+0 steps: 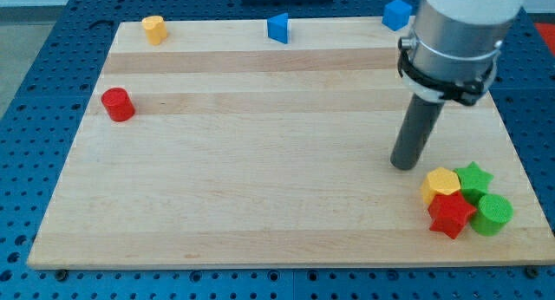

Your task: Place your arm to the top right corner

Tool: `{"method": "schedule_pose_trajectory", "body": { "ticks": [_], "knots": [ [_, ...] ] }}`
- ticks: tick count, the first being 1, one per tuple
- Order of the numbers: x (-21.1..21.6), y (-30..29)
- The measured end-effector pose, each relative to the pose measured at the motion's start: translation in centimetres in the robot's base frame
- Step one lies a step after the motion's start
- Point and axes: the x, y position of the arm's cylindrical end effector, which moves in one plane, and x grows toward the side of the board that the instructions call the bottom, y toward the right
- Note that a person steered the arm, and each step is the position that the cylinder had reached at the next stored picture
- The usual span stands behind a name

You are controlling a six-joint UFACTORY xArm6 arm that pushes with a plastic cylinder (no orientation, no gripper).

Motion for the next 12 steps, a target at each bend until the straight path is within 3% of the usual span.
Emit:
{"method": "schedule_pose_trajectory", "body": {
  "ticks": [1,3,4,7,8,9,10,11,12],
  "knots": [
    [-5.5,2.2],
    [-22.5,7.8],
    [-29.3,18.4],
    [-29.4,17.0],
    [-27.5,9.2],
    [-17.6,3.3],
    [-13.4,5.4],
    [-16.2,10.4],
    [-24.1,12.4]
  ]
}}
